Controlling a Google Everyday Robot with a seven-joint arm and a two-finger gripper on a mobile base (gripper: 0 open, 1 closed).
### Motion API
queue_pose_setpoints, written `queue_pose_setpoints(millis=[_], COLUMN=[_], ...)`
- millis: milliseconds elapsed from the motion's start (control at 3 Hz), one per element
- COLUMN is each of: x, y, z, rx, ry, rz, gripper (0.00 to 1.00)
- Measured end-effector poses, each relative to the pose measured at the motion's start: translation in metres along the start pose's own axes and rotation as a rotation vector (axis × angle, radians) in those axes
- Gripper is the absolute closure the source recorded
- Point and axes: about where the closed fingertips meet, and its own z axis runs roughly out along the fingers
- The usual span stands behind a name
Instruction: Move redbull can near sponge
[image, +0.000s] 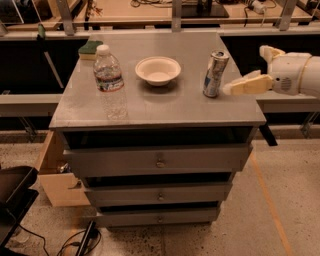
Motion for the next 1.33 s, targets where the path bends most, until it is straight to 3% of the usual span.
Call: queue_pose_setpoints(millis=[667, 1000, 1333], x=[0.014, 0.016, 0.015], y=[-0.026, -0.029, -0.027], z=[0.067, 0.083, 0.085], rx=[-0.068, -0.088, -0.091], ry=[-0.185, -0.235, -0.232], rz=[0.124, 0.132, 0.131], gripper=[0.02, 0.26, 0.49])
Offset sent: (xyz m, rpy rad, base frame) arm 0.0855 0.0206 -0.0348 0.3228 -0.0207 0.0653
